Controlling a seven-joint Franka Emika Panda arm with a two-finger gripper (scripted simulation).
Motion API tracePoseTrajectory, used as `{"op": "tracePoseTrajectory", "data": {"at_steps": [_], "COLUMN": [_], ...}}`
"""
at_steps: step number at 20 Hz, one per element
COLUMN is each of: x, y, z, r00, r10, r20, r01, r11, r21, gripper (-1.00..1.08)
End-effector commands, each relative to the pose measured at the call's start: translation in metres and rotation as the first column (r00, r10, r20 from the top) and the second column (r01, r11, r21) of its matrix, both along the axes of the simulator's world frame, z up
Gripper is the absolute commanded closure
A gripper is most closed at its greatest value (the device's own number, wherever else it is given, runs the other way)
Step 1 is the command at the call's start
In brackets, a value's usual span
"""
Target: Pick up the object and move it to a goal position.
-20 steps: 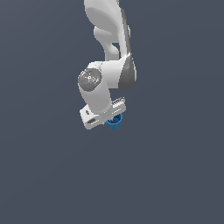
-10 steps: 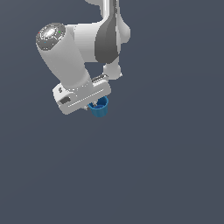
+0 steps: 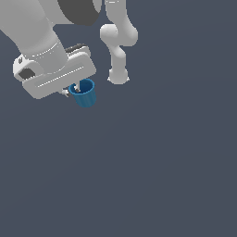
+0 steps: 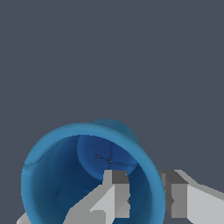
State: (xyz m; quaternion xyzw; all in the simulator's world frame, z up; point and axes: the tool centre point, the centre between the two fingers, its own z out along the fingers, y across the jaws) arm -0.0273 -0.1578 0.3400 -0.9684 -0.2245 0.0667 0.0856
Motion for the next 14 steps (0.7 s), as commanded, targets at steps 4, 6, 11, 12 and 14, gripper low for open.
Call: {"op": "tracePoseTrajectory", "data": {"at_steps": [4, 6, 11, 12, 14], "x": [-0.002, -0.002, -0.002, -0.002, -0.001], "y": [-0.029, -0.036, -0.049, -0.051, -0.054], "z": [0.043, 0.054, 0.073, 0.075, 0.079], "r00": [1.0, 1.0, 1.0, 1.0, 1.0], "r10": [0.001, 0.001, 0.001, 0.001, 0.001], "r20": [0.001, 0.001, 0.001, 0.001, 0.001], "r01": [-0.001, -0.001, -0.001, -0.001, -0.001], "r11": [1.0, 1.0, 1.0, 1.0, 1.0], "r21": [0.0, 0.0, -0.001, -0.001, -0.001], "gripper": [1.08, 1.08, 1.08, 1.08, 1.08]}}
